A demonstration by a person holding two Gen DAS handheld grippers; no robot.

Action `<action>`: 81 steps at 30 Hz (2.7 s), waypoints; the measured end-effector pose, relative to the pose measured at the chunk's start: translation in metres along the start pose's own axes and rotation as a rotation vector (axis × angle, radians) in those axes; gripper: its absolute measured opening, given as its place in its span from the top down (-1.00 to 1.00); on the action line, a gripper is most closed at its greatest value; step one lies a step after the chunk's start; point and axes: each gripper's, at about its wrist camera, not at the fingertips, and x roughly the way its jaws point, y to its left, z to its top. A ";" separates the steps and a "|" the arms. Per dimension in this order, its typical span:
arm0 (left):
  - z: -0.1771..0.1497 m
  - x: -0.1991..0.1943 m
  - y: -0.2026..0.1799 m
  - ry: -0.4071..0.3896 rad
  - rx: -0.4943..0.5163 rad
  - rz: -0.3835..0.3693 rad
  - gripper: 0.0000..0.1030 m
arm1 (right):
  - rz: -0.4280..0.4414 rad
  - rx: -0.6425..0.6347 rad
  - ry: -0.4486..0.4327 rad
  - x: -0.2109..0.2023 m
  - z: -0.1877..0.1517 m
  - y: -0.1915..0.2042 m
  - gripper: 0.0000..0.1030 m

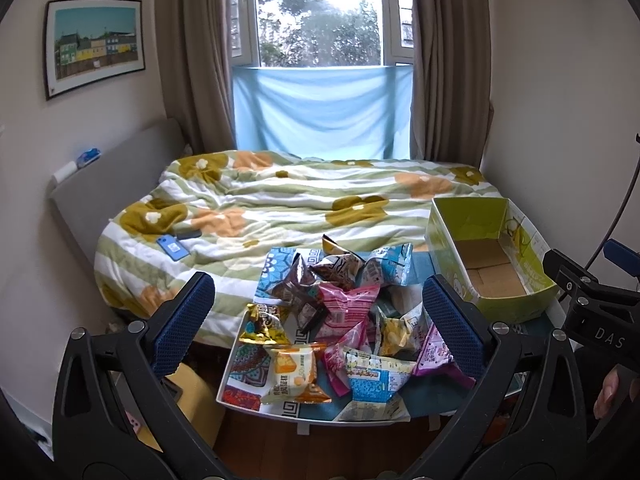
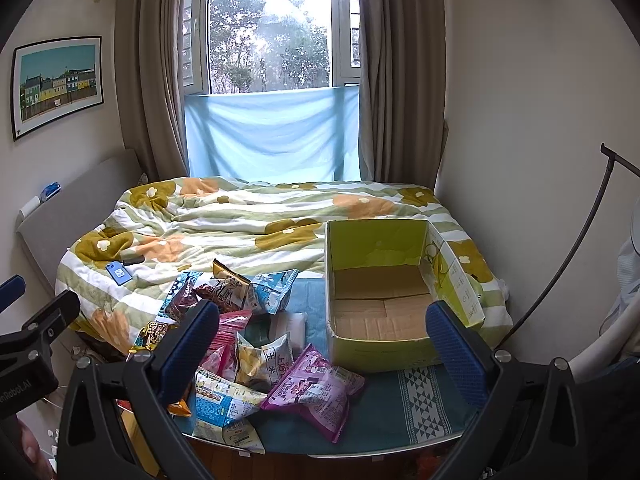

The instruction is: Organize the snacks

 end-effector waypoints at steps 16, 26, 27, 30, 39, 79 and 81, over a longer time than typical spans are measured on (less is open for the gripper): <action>-0.004 -0.002 0.003 0.006 -0.006 -0.009 -0.99 | 0.000 0.002 0.001 0.000 0.000 0.001 -0.99; -0.005 -0.004 0.005 0.004 -0.017 -0.025 -0.99 | 0.001 0.003 0.001 0.000 0.000 0.002 -0.99; -0.005 -0.005 0.006 0.003 -0.020 -0.030 -0.99 | 0.000 0.002 0.000 -0.001 0.000 0.002 -0.99; -0.005 -0.006 0.009 0.006 -0.027 -0.041 -0.99 | 0.000 0.001 -0.002 0.000 0.000 0.003 -0.99; -0.018 0.017 0.012 0.115 -0.010 -0.111 -0.99 | -0.013 0.021 0.018 -0.003 -0.002 0.001 -1.00; -0.200 0.212 -0.078 0.526 -0.016 -0.024 -0.50 | 0.398 -0.562 0.310 0.212 -0.157 -0.008 -1.00; -0.200 0.213 -0.079 0.525 -0.011 -0.028 -0.42 | 0.385 -0.568 0.310 0.213 -0.158 -0.010 -1.00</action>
